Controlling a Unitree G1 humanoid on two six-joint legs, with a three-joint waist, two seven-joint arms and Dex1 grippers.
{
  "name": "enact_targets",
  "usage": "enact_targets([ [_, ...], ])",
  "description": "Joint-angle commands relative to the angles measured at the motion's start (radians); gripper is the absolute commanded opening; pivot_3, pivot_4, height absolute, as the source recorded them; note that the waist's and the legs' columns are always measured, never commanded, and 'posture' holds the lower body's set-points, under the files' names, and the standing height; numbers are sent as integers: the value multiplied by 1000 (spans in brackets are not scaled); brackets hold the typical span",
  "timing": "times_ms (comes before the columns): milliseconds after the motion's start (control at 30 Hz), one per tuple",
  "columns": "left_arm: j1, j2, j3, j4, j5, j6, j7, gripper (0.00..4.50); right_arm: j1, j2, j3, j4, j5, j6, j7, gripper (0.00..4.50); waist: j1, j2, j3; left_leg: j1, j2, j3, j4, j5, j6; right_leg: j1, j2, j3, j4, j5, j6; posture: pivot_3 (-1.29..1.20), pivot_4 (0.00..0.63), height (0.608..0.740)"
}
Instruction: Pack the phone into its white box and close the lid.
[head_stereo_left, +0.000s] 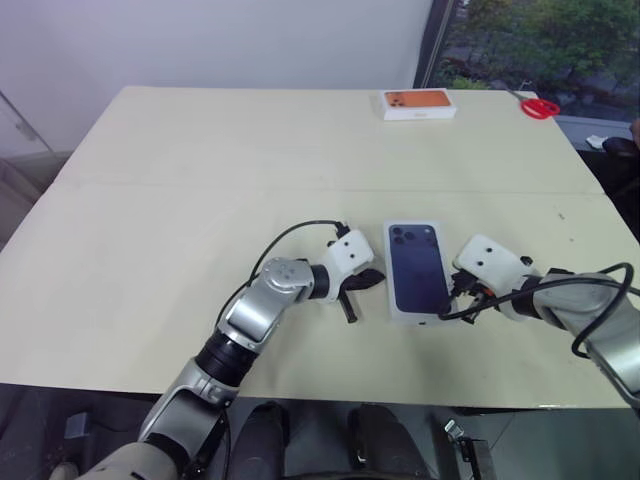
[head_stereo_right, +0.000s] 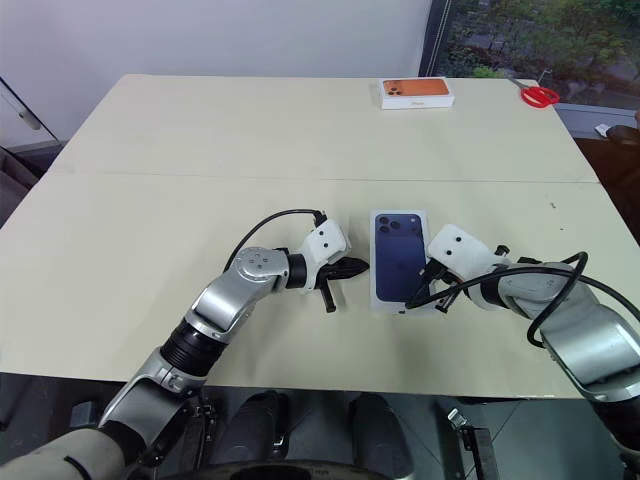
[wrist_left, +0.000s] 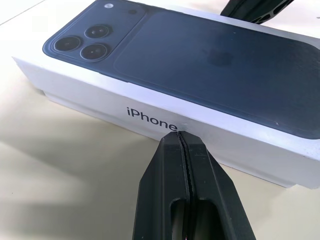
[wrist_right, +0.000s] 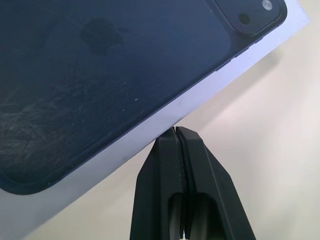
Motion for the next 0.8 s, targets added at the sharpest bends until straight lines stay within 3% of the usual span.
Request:
enact_targets([
  [33,-19,-32,-20,-68,-27,-16,-13,0,-15,7,-34,-33,8,-5,18,31,0,0,0,0,0,0,0,0,0,0,0,0,0,0,0,0,150,731],
  [800,-11,-15,-60,-36,10,-25,-11,0,45,23,-33,-15,-28,-15,32,31,1,0,0,0,0,0,0,0,0,0,0,0,0,0,0,0,150,731],
])
